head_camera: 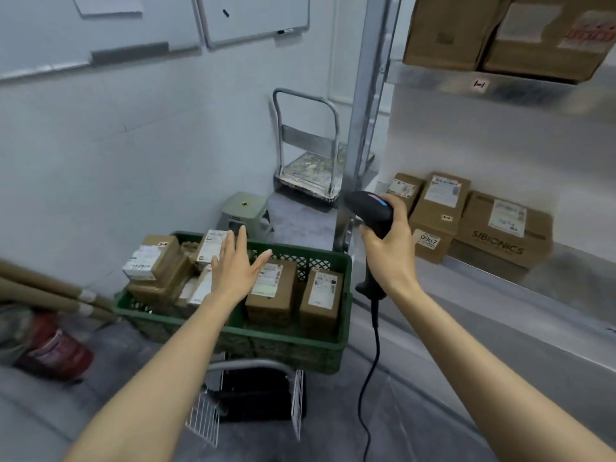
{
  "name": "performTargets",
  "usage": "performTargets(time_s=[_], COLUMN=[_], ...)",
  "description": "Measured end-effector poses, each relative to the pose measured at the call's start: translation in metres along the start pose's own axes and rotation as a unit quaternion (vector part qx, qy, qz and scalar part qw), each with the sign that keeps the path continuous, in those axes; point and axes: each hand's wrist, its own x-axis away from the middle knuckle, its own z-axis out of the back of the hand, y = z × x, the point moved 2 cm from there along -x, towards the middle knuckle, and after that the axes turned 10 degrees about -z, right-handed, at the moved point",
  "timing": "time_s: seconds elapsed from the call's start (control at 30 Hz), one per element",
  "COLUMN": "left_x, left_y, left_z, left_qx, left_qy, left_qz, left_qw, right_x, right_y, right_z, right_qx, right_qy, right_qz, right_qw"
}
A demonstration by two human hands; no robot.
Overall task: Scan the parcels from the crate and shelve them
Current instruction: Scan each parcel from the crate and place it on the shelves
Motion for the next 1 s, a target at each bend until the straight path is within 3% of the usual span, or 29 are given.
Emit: performTargets(time_s=[0.43, 0.63, 1.0], left_x=[-0.060, -0.072, -0.056], left_y=[-0.039, -0.040, -0.024], left_z=[-0.083, -0.129, -0.243], left_qx=[0.037, 0.065, 0.247], left_qy=[-0.136, -0.153, -0.232], left_qz=[-0.050, -0.073, 0.000], left_qw=[0.989, 0.983, 0.941], right_x=[-0.036, -0.041, -0.044], right_y=[0.054, 0.090, 0.168], right_z=[-0.066, -0.076, -0.066], right_qx=[0.038, 0.050, 0.060], right_qy=[0.063, 0.084, 0.079], right_qz=[-0.082, -0.128, -0.173], right_qw=[0.994, 0.987, 0.980])
